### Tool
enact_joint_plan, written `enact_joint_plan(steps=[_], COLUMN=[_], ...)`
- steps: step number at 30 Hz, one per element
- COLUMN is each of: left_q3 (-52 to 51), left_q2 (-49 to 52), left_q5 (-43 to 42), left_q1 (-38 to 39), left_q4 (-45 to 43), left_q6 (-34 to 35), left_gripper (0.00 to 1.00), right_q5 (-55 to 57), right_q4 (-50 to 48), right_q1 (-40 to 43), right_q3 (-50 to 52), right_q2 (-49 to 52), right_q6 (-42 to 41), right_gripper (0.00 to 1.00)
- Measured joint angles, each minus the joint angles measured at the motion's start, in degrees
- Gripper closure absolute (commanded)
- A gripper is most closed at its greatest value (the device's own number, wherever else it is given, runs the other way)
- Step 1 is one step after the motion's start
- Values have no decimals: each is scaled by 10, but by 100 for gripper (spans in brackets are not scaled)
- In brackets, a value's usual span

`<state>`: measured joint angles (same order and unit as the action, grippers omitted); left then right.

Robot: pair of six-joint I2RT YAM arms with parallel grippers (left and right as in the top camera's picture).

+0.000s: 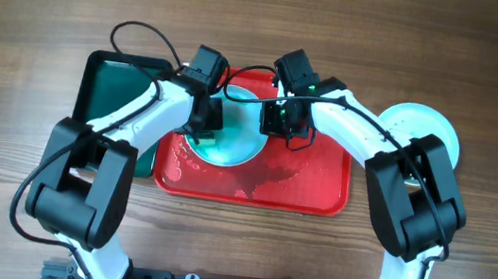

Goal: Clean dirty plates on tray and stack at the side
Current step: 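Hold the plate with the right gripper and scrub it with the sponge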

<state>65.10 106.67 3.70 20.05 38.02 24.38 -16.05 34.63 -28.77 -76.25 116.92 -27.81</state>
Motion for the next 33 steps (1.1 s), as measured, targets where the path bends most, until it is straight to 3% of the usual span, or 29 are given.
enact_joint_plan(steps=[6, 11, 16, 19, 22, 26, 30, 33], left_q3=[-15, -20, -21, -22, -23, -17, -9, -11], left_q2=[2, 7, 13, 15, 15, 14, -3, -3], left_q5=[60, 10, -183, -296, -343, -272, -78, 40], left_q1=[8, 5, -3, -2, -2, 0, 12, 12], left_q4=[-96, -167, -192, -149, -93, -22, -17, -63], left_q6=[6, 6, -62, -108, -137, -114, -7, 35], left_gripper=[96, 96, 96, 96, 96, 96, 96, 96], right_q5=[1, 13, 18, 17, 17, 10, 4, 4], right_q4=[-3, -3, 0, 0, 0, 1, -3, -4], right_q1=[3, 13, 13, 13, 13, 8, 3, 3], right_q3=[-1, -2, -3, -3, -3, -3, -3, -3], right_q2=[0, 0, 0, 0, 0, 0, 1, 1], right_q6=[-1, -4, -4, -2, -2, 0, 0, 0], right_gripper=[96, 96, 96, 96, 96, 96, 96, 96])
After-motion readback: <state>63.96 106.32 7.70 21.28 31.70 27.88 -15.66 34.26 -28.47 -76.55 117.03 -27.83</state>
